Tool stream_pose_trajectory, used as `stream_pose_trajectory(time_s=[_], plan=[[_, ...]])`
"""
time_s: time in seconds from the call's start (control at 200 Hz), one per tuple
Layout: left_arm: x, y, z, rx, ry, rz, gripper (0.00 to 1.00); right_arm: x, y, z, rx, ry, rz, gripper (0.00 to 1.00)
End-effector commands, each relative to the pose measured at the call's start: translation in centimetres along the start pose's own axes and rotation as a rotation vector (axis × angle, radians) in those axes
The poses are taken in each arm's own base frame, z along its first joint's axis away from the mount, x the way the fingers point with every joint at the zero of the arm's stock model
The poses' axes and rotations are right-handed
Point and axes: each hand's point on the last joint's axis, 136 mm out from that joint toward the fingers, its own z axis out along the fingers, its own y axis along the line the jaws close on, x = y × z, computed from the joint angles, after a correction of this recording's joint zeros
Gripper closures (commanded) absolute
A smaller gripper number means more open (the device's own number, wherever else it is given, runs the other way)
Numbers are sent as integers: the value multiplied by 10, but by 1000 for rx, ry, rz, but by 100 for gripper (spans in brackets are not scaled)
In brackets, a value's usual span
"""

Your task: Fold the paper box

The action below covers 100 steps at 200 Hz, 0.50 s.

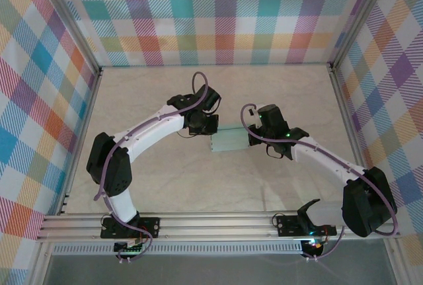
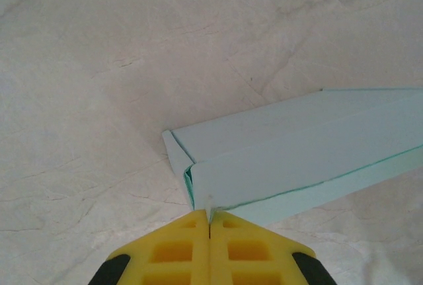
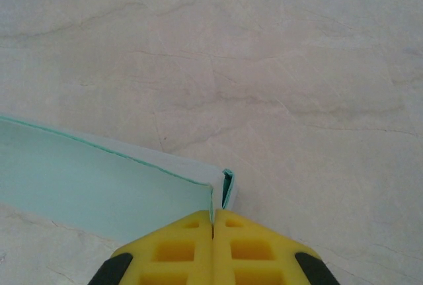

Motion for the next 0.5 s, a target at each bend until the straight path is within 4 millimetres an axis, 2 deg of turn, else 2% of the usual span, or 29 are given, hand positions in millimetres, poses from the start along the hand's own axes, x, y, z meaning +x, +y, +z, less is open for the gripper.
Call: stream_pose_trajectory(time_s=[0.0, 0.19, 0.495], plan=[[-2, -2, 6, 13, 13, -68, 100, 10, 9, 3, -26, 40, 13, 99], [-1, 3, 15, 6, -10, -85, 100, 11, 8, 5, -20, 38, 20, 99], [10, 25, 29, -69, -61, -39, 100, 16, 10, 6, -20, 47, 26, 98]])
